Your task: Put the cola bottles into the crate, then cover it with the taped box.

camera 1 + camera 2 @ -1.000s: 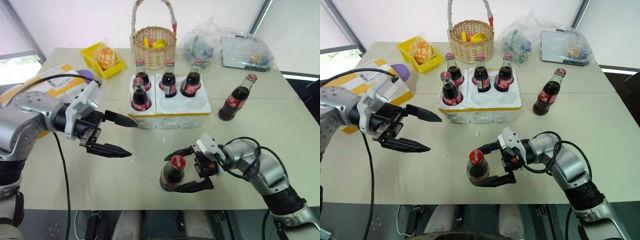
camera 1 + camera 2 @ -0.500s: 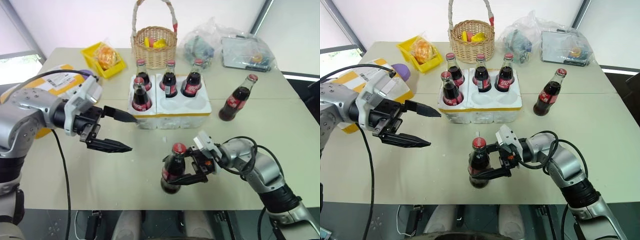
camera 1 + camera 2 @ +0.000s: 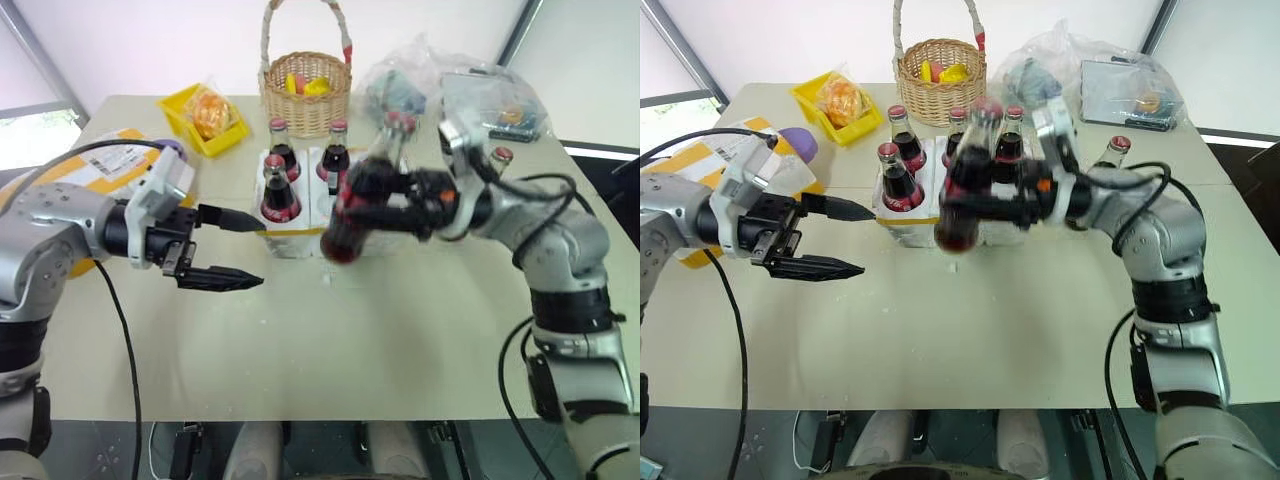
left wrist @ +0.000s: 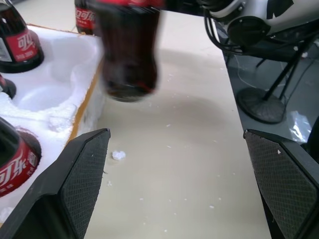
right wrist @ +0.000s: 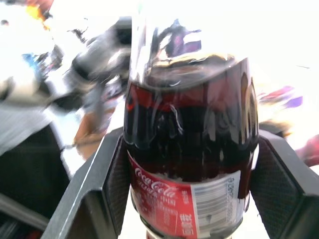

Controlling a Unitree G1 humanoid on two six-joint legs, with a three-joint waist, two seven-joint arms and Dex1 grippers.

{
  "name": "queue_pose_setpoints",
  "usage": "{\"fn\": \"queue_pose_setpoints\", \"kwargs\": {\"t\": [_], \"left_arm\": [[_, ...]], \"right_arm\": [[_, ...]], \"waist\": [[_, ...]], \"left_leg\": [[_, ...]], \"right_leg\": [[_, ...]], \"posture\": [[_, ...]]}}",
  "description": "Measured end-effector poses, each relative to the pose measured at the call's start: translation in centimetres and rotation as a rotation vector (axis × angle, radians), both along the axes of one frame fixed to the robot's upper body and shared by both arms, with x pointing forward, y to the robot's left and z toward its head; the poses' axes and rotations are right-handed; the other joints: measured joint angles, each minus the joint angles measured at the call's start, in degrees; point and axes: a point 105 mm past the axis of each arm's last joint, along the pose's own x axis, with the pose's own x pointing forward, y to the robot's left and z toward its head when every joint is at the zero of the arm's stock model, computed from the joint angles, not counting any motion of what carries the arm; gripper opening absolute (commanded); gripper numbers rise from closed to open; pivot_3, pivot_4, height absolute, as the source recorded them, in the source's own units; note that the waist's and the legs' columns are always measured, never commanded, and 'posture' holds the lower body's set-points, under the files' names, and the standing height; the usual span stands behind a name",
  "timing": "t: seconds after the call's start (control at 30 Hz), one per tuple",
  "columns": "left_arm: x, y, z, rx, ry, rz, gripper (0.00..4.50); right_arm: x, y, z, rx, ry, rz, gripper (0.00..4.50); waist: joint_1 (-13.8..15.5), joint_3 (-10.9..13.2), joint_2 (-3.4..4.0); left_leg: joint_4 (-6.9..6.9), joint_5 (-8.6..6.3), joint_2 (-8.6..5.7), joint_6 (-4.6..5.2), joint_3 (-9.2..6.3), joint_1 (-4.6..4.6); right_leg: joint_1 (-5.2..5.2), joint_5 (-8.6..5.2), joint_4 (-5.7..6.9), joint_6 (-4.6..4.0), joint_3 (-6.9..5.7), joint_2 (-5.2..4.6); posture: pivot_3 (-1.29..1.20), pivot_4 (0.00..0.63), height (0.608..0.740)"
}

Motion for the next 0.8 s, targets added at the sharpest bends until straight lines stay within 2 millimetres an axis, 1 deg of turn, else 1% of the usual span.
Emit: {"fn": "queue_pose_setpoints", "kwargs": {"t": [0.1, 0.17, 0.3, 0.4, 0.53, 0.8], "left_arm": [[0.0, -0.1, 0.2, -0.011, -0.019, 0.020, 4.50], [-0.1, -0.1, 0.2, -0.014, -0.030, 0.024, 4.50], [-0.3, 0.0, 0.3, -0.028, -0.045, 0.047, 4.50], [-0.4, 0.0, 0.5, -0.036, -0.053, 0.062, 4.50], [-0.5, 0.3, 0.7, -0.040, -0.066, 0.084, 4.50], [-0.4, 0.3, 0.8, -0.042, -0.080, 0.099, 4.50]], "right_arm": [[3.3, 0.3, 0.4, 0.004, -0.014, -0.121, 2.66], [4.8, 0.4, 0.1, -0.009, -0.027, -0.179, 2.66], [7.6, 0.5, -1.7, -0.026, 0.001, -0.277, 2.66], [8.3, 0.5, -2.5, -0.061, -0.016, -0.302, 2.66], [8.1, 1.1, -2.9, -0.099, -0.078, -0.271, 2.66], [7.8, 1.6, -3.1, -0.127, -0.129, -0.235, 2.66]], "waist": [[-0.1, 0.0, 0.02], [-0.1, 0.0, 0.02], [-0.2, 0.0, 0.05], [-0.2, 0.0, 0.08], [-0.4, 0.0, 0.08], [-1.3, 0.0, 0.08]], "left_leg": [[0.04, 0.00, 0.00, 0.00, 0.03, -0.06], [0.02, 0.00, 0.00, 0.00, 0.02, -0.06], [-0.02, 0.00, 0.00, 0.00, 0.02, -0.08], [0.00, 0.00, 0.01, 0.00, 0.02, -0.08], [0.04, 0.01, 0.05, 0.00, 0.02, -0.04], [0.01, 0.01, 0.14, -0.01, -0.03, -0.03]], "right_leg": [[-0.07, 0.04, 0.01, -0.01, 0.01, 0.00], [-0.07, 0.03, 0.01, -0.01, 0.01, 0.02], [-0.12, 0.04, 0.02, -0.01, 0.01, 0.03], [-0.12, 0.04, 0.05, 0.00, 0.02, 0.04], [-0.10, 0.06, 0.10, -0.03, 0.03, 0.10], [-0.11, 0.08, 0.11, -0.08, 0.03, 0.23]], "posture": [[0.00, 0.150, 0.738], [0.00, 0.150, 0.738], [0.00, 0.150, 0.738], [0.00, 0.150, 0.738], [0.00, 0.150, 0.738], [0.00, 0.150, 0.738]]}}
